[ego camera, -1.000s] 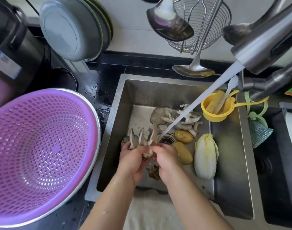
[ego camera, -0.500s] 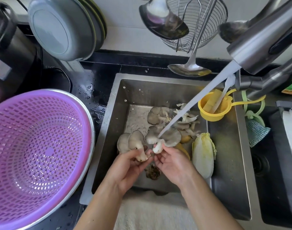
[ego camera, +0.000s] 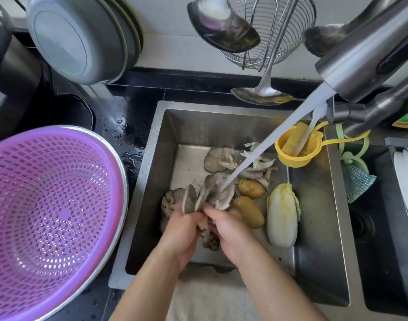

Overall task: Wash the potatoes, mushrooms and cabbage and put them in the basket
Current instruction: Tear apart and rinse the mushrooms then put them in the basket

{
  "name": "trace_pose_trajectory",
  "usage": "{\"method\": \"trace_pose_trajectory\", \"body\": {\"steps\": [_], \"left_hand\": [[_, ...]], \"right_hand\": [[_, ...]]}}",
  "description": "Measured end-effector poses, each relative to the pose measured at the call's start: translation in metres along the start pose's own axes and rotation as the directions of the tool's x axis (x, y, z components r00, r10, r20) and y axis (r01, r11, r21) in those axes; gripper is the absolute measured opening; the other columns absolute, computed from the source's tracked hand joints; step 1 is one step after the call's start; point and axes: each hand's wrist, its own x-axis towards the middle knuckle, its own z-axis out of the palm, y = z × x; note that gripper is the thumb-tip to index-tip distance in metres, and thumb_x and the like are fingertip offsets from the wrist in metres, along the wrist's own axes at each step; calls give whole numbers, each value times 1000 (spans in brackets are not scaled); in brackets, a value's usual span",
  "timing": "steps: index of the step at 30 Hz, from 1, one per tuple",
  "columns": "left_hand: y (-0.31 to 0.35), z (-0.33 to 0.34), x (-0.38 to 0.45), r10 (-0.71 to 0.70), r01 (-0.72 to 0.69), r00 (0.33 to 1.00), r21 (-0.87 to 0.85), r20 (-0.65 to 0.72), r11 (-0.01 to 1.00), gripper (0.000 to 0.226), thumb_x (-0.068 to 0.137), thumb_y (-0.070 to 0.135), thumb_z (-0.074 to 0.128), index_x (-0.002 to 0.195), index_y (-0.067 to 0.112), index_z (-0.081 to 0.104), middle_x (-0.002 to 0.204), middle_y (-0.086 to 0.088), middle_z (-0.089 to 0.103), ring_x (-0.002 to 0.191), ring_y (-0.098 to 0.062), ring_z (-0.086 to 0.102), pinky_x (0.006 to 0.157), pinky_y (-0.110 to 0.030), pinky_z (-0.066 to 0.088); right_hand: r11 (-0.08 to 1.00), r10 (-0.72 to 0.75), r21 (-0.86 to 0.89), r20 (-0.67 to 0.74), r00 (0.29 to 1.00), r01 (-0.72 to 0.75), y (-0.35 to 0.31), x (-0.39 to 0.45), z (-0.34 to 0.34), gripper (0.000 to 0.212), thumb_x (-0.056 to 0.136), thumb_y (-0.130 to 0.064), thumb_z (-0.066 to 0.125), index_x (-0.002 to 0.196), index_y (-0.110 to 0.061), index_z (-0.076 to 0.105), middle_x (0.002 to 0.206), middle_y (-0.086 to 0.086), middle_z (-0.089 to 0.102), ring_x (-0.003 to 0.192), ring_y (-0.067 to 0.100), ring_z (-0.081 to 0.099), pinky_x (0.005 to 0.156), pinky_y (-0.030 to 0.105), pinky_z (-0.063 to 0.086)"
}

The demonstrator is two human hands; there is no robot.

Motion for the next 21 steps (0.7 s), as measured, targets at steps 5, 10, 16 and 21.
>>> {"method": "trace_pose_trajectory", "body": {"steps": [5,10,16,21], "left_hand": [[-1,-6,10,44,-48,999,171,27,984,65,72,-3,65,136,7,57,113,-17,76,114,-33,71,100,-46,55],[1,0,7,44,-52,998,168,51,984,52,86,-18,56,132,4,56,105,-18,76,110,-35,71,99,-46,56],[12,13,-9,-29,34,999,-245,26,969,32,98,-11,43,117,-8,69,113,-23,76,106,-30,74,94,-38,56],[19,6,-8,-166,227,973,-526,163,819,36,94,-10,38,113,-13,68,116,-26,73,109,-32,70,99,-37,52]], "right_hand": [[1000,24,-9,-78,997,-25,-2,2,5,21,92,-7,74,109,-19,77,98,-3,81,89,11,77,65,20,55],[996,61,67,-169,984,-51,-1,6,1,24,86,2,72,101,-15,78,97,5,81,83,19,76,69,31,58],[961,12,271,-261,965,61,0,13,-8,26,90,2,67,112,-11,74,104,11,79,100,31,76,93,50,59],[866,54,500,-60,997,-17,-6,7,-20,35,97,3,59,131,-3,65,119,17,74,111,29,73,98,42,56]]}}
